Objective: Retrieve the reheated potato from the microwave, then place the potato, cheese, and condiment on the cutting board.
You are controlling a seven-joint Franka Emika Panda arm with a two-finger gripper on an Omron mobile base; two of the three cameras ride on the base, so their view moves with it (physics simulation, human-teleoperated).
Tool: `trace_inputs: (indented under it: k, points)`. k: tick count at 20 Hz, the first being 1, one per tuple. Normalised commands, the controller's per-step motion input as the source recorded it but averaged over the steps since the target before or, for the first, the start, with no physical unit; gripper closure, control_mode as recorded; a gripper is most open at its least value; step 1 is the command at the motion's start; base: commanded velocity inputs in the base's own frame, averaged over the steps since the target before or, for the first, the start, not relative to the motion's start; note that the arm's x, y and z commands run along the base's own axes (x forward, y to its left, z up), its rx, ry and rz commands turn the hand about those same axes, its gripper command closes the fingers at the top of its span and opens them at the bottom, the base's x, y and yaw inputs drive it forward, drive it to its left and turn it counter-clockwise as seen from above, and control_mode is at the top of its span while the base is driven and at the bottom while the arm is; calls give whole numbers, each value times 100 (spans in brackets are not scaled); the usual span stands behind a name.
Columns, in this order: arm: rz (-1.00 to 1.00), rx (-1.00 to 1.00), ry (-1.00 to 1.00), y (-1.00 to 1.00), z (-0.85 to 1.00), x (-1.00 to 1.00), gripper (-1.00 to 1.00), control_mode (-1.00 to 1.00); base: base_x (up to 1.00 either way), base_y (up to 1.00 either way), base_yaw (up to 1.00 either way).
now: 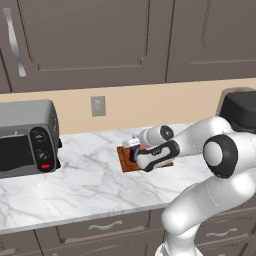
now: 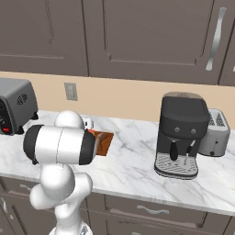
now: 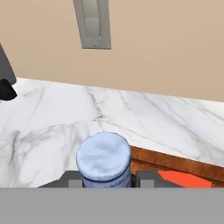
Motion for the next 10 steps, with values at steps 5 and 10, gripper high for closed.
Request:
trace_inputs:
  k: [5,10]
  points:
    - [0,0,0,-1,-21,-16,-100,-100,0,0,0]
    - [0,0,0,-6,-7,-11,-100,-100,0,0,0]
